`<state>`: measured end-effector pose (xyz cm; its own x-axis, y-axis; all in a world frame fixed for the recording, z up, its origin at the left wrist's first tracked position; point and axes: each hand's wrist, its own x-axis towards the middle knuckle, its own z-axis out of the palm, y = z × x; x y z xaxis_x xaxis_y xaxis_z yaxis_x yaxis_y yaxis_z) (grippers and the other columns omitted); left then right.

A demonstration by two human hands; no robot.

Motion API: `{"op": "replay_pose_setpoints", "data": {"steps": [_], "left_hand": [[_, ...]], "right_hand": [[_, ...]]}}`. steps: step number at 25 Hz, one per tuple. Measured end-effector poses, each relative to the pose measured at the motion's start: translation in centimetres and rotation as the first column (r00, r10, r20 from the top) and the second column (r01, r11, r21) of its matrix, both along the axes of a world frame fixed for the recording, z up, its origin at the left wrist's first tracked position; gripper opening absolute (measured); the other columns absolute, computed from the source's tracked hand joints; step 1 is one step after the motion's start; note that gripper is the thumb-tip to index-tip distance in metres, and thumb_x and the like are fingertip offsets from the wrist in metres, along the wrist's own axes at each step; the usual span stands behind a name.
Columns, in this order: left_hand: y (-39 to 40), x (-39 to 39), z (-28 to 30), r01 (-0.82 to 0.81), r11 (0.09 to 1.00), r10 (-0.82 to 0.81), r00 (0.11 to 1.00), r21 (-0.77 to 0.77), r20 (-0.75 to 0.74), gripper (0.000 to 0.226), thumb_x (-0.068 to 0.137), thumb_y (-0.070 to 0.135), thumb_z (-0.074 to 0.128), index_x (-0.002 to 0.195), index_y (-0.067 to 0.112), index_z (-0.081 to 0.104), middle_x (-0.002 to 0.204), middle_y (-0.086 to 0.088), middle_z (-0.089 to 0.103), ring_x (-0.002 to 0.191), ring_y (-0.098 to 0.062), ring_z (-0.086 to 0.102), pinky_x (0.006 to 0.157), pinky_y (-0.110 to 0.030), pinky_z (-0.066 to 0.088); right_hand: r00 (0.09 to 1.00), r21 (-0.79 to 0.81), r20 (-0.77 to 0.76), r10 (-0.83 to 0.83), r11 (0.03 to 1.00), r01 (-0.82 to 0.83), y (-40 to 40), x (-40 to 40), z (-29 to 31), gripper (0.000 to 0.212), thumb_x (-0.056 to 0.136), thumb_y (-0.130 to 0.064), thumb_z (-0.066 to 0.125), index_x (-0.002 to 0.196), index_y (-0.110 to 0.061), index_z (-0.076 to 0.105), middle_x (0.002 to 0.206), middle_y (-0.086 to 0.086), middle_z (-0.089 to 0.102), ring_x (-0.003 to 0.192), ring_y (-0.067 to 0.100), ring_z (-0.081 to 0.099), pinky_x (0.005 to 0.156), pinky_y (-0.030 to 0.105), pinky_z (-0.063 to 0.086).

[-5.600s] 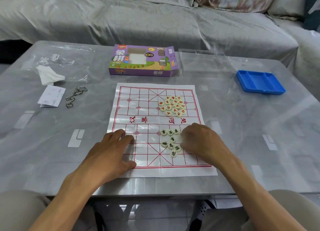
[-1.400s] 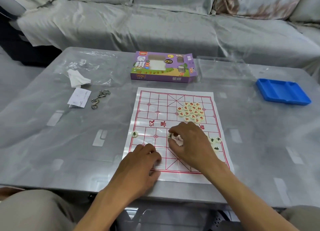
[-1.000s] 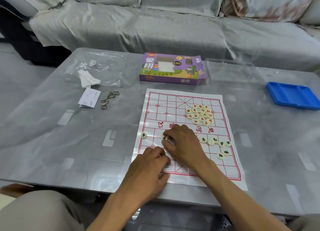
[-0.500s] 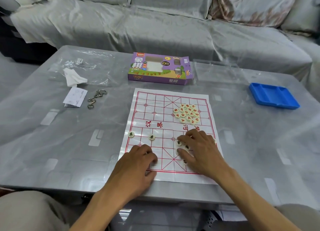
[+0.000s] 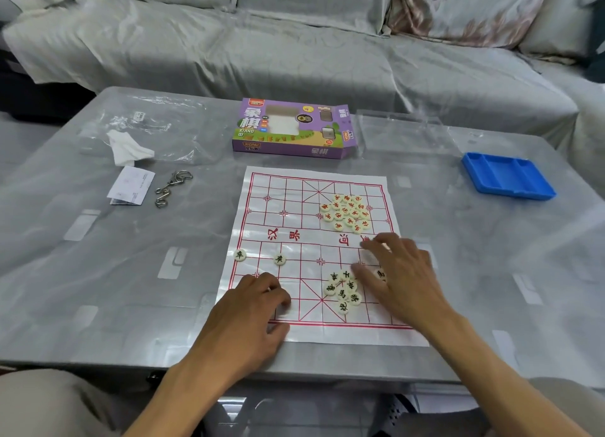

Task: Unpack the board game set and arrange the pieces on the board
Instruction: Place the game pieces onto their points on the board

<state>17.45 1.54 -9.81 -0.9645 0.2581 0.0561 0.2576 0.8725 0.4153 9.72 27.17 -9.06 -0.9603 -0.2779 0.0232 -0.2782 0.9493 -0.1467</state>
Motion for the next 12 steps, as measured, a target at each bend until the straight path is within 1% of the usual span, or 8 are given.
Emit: {"op": "replay_pose_setpoints", "data": {"steps": [1, 2, 4, 6, 9, 12], "left_hand": [[-0.1, 0.0, -0.1, -0.001, 1.000, 0.001, 1.000, 0.002, -0.009, 0.025, 0.085, 0.040, 0.061, 0.109, 0.034, 0.062, 0.116, 0.020, 0.051, 0.106, -0.006, 0.046, 0.069, -0.009, 0.029], [-0.2, 0.0, -0.1, -0.002, 1.000, 0.002, 1.000, 0.003, -0.012, 0.025, 0.084, 0.040, 0.062, 0.107, 0.034, 0.063, 0.114, 0.020, 0.052, 0.105, -0.007, 0.047, 0.068, -0.009, 0.029], [-0.1, 0.1, 0.0, -0.005, 1.000, 0.005, 1.000, 0.004, -0.010, 0.025, 0.084, 0.040, 0.062, 0.109, 0.034, 0.063, 0.115, 0.019, 0.051, 0.105, -0.006, 0.047, 0.069, -0.010, 0.030], [0.0, 0.1, 0.1, -0.006, 1.000, 0.006, 1.000, 0.012, -0.010, 0.027, 0.085, 0.040, 0.062, 0.111, 0.033, 0.062, 0.117, 0.019, 0.051, 0.106, -0.006, 0.045, 0.072, -0.012, 0.033], [-0.1, 0.2, 0.2, -0.006, 1.000, 0.006, 1.000, 0.010, -0.004, 0.028, 0.087, 0.041, 0.060, 0.113, 0.034, 0.060, 0.119, 0.020, 0.049, 0.107, -0.004, 0.042, 0.075, -0.013, 0.034], [-0.1, 0.3, 0.3, -0.005, 1.000, 0.005, 1.000, 0.019, 0.004, 0.028, 0.088, 0.042, 0.058, 0.115, 0.035, 0.059, 0.121, 0.020, 0.048, 0.109, -0.003, 0.041, 0.078, -0.013, 0.035]], "right_hand": [[0.998, -0.007, 0.033, -0.047, 0.999, 0.048, 0.5, -0.5, 0.1, 0.046, 0.094, -0.059, 0.040, 0.130, -0.032, 0.052, 0.136, -0.008, 0.047, 0.120, 0.017, 0.045, 0.098, 0.037, 0.039], [0.997, -0.020, 0.054, -0.052, 0.998, 0.053, 0.8, -0.6, 0.0, 0.041, 0.096, -0.054, 0.040, 0.127, -0.032, 0.055, 0.132, -0.008, 0.050, 0.114, 0.016, 0.048, 0.094, 0.034, 0.042], [0.999, -0.069, 0.052, -0.008, 0.998, 0.011, 1.2, 0.0, -0.4, 0.033, 0.098, -0.045, 0.042, 0.120, -0.030, 0.062, 0.122, -0.010, 0.056, 0.101, 0.012, 0.050, 0.084, 0.029, 0.044], [0.998, -0.154, 0.063, 0.013, 0.988, -0.003, 1.7, 0.9, -0.7, 0.028, 0.099, -0.038, 0.044, 0.115, -0.029, 0.065, 0.114, -0.012, 0.057, 0.095, 0.009, 0.050, 0.079, 0.027, 0.045], [0.996, -0.216, 0.085, 0.012, 0.976, 0.006, 1.8, 0.7, -0.2, 0.026, 0.099, -0.034, 0.045, 0.111, -0.028, 0.067, 0.109, -0.014, 0.057, 0.096, 0.009, 0.051, 0.078, 0.027, 0.048], [0.993, -0.188, 0.120, 0.007, 0.982, 0.016, 1.8, 0.4, 0.0, 0.022, 0.097, -0.036, 0.047, 0.108, -0.030, 0.066, 0.110, -0.014, 0.061, 0.093, 0.006, 0.054, 0.080, 0.029, 0.050]]}}
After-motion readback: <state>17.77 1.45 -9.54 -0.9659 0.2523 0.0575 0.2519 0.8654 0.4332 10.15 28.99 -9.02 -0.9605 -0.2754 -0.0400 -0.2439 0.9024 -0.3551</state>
